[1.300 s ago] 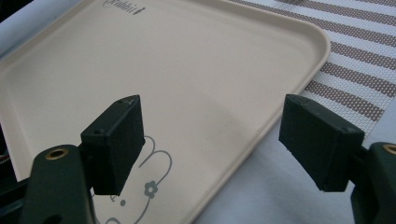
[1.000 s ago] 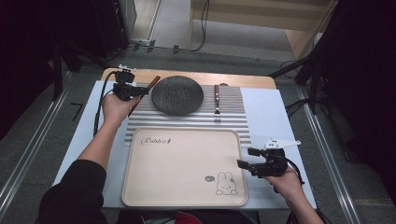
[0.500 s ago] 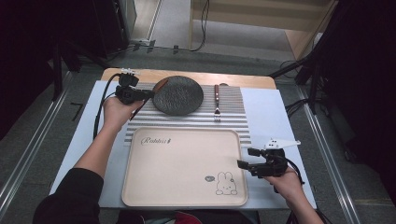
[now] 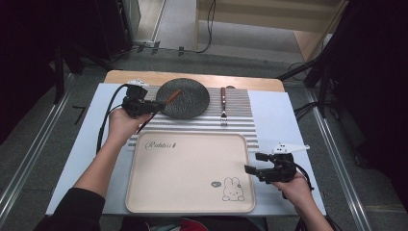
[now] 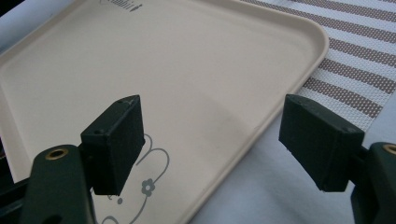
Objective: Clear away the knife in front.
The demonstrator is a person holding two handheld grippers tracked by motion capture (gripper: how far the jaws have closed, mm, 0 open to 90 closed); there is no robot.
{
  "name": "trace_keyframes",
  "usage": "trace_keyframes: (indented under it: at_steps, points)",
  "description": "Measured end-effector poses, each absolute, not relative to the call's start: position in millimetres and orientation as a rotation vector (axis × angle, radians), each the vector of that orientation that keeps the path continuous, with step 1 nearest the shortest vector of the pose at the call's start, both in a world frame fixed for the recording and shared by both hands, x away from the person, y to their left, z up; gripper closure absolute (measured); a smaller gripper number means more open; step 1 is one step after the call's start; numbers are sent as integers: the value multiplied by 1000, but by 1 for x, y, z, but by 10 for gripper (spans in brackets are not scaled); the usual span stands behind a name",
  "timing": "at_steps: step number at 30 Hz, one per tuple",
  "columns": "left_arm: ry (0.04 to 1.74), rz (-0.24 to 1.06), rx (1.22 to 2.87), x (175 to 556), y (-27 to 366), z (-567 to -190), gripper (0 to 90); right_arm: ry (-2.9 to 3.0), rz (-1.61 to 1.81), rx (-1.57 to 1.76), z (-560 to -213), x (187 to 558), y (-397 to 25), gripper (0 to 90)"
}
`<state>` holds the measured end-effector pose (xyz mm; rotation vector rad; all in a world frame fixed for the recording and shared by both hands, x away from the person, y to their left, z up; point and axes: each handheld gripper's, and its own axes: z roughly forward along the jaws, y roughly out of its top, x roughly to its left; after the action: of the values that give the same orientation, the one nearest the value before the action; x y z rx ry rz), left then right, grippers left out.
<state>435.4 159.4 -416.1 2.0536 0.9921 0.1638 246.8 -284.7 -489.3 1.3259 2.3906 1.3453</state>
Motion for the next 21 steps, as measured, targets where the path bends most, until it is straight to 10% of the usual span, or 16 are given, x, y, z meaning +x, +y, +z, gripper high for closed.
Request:
trace_keyframes:
  at_steps: [21]
  points:
    - [892, 129, 2120, 393, 145, -427, 778, 2391, 1345, 1319, -489, 246, -284, 203]
